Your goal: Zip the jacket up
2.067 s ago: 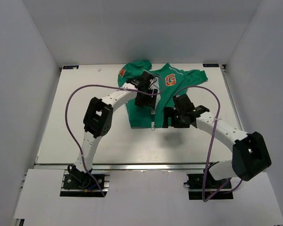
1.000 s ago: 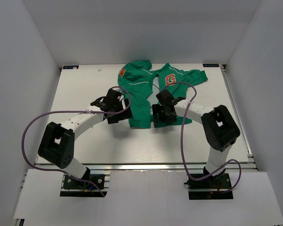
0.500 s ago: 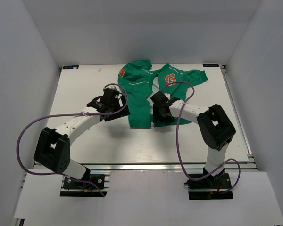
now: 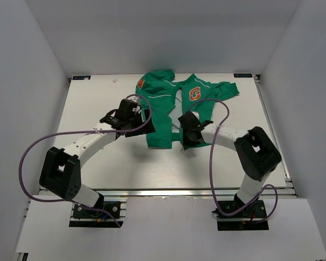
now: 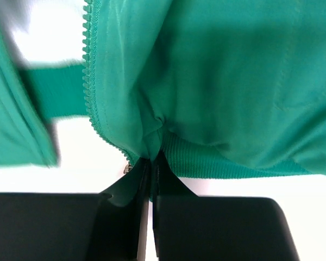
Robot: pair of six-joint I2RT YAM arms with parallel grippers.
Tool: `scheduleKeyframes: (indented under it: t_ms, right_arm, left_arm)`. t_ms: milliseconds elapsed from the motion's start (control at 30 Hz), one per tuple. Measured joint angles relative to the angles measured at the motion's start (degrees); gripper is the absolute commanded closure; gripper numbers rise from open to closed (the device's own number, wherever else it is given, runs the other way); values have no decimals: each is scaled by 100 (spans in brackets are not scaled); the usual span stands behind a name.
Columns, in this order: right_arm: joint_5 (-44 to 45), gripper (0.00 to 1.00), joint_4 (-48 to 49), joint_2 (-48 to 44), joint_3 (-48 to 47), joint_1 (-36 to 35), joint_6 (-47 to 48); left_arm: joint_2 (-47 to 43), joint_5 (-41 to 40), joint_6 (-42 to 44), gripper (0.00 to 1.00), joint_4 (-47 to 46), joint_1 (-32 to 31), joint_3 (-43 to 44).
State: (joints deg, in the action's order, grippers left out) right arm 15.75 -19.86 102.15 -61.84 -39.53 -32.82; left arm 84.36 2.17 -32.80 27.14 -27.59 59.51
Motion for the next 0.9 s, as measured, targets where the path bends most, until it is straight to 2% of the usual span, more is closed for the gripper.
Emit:
scheduleKeyframes:
  t_ms: [200,333,367,633,667,700,767,800,900]
  right_arm:
    - [-916,100,214,-1001,992,282,522]
    - [-1663,100,452,-1696,1381,514,809]
    - [-1845,100,535,-1821,1427,560,870]
    - [-2754,100,855,-2304,1563,780,1126]
    - [-2835,100,859,-2304,1563,820,1145]
    - [-2898,100,859,-2304,1563,852,1165]
    - [-3010,100,874,-2304,1580,911,1180]
    - [-3051,100,903,-2304,1593,942,1180]
    - [-3158,100,960,-2310,1655,1051,1172]
  left_arm:
    - [293,1620,219,3,-960,0,68]
    - [754,2588,186,11,-1657,-48,131]
    - [918,2778,170,14,-1794,-79,184]
    - [1952,3790,9,21,-2651,-428,601]
    - [2013,3875,-26,23,-2741,-466,614]
    - [2065,3950,-66,30,-2824,-503,645]
    - [2184,4033,-72,38,-2865,-568,787]
    - [2253,4059,-68,46,-2879,-599,894]
    - [2380,4089,-68,53,-2942,-651,1043]
